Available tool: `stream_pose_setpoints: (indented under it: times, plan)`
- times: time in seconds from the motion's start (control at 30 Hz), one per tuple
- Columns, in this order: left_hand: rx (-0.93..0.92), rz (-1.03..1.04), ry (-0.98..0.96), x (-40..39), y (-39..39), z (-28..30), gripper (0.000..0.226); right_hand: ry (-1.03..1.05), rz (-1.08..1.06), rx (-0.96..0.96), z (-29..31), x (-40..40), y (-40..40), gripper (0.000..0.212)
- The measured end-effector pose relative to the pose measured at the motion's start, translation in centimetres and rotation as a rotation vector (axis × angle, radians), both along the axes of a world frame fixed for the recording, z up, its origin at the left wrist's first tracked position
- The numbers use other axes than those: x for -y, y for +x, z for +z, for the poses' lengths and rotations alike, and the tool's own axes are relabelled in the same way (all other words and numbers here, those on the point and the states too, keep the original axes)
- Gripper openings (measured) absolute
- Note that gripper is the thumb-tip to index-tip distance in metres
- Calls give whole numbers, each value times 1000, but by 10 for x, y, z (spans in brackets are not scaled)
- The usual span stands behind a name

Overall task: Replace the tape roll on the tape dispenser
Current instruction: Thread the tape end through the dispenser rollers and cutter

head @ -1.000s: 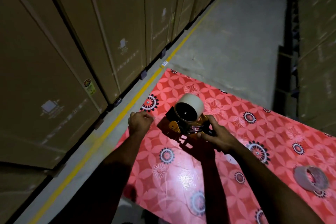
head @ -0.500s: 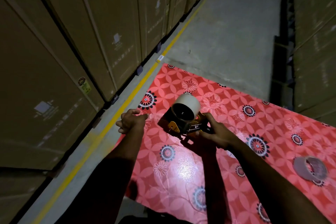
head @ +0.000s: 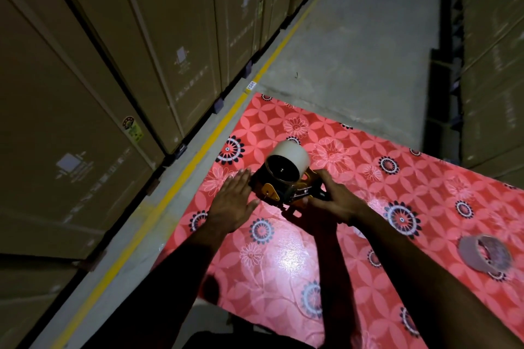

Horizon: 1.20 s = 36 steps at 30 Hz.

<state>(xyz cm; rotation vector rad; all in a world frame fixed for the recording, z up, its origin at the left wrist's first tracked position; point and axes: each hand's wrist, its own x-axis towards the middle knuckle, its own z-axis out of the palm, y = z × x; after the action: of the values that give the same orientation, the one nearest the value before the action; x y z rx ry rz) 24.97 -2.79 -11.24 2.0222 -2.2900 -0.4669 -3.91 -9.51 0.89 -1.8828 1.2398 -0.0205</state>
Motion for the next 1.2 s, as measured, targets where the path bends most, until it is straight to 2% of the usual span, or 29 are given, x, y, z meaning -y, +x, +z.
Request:
stream_pose_setpoints:
  times: [0.1, 0.27, 0.4, 0.5, 0.6, 0.73, 0.9, 0.97, 1.07, 1.2]
  plan:
    - [36, -11, 21, 1, -7, 2, 108, 2, 10, -4, -1, 0, 2, 62]
    - [-14, -16, 21, 1, 1, 1, 109, 2, 36, -6, 3, -3, 3, 62]
    - [-8, -43, -2, 1, 8, -4, 101, -14, 60, -41, 12, -6, -29, 69]
    - [1, -28, 4, 0, 1, -7, 97, -5, -6, -45, 13, -13, -63, 62]
    - [6, -13, 18, -3, -5, -5, 101, -19, -6, -56, 19, -16, -65, 57]
    - [-3, -17, 30, -2, -3, -3, 107, -42, 12, -38, 26, -18, -75, 58]
    - [30, 6, 38, -3, -20, -1, 100, -57, -16, -78, 26, -30, -126, 55]
    - [24, -55, 55, -6, -39, -1, 102, -68, -12, -91, 27, -30, -128, 58]
    - [2, -33, 48, -9, -53, -1, 98, -79, 15, -106, 30, -30, -124, 52]
    - [68, -24, 68, -9, -55, 3, 95, -90, -24, -85, 30, -36, -152, 56]
